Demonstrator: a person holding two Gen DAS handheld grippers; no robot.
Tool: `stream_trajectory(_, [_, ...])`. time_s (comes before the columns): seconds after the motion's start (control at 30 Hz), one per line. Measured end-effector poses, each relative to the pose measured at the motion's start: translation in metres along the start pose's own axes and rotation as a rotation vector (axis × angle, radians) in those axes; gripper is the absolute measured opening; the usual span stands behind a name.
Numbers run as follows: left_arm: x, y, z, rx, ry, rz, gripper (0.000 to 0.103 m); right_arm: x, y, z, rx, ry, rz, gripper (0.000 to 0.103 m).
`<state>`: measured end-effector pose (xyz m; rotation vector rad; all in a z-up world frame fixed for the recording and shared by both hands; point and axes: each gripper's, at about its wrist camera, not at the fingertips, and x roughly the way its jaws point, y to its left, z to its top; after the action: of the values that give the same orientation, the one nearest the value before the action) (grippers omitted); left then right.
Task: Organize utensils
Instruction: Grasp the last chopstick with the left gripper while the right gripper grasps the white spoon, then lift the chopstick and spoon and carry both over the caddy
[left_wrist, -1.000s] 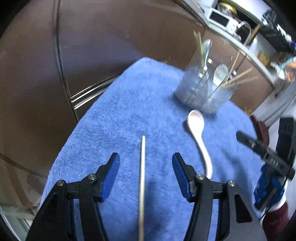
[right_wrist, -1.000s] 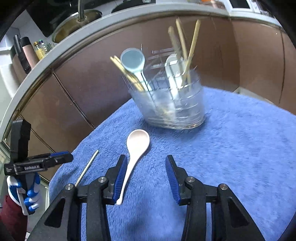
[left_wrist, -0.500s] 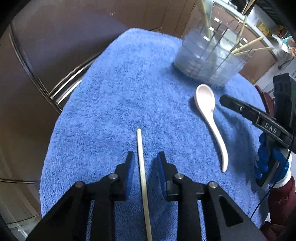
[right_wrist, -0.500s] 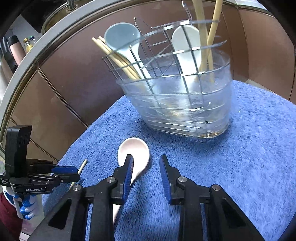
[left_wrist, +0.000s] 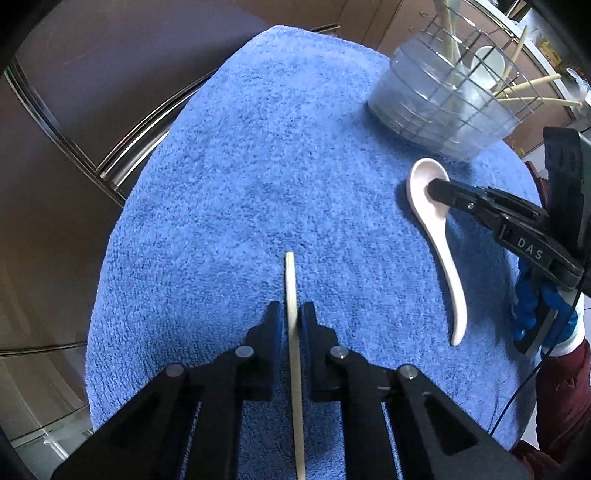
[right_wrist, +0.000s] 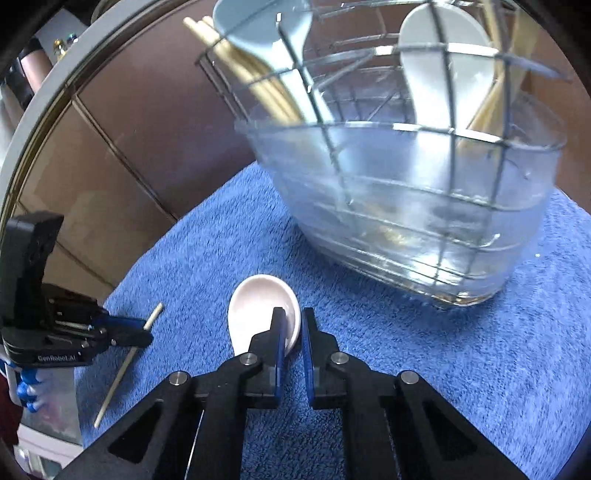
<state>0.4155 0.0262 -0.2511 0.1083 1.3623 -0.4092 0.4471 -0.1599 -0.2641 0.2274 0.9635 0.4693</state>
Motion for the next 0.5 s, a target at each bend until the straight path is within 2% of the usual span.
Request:
stream_trajectory(0.2, [0.002,-0.013,0.001,0.009,-0.023,0.048,0.007,-0.015,0.002,-0.01,-0.024,0.001,-0.016,0.007])
stream_trajectory(0.5, [-0.003,-0.025,-0.028,-0.026,-0.136,0.089,0.005,-0.073,0.029,-0.049,-0.074,-0.09,-0.085,0.006])
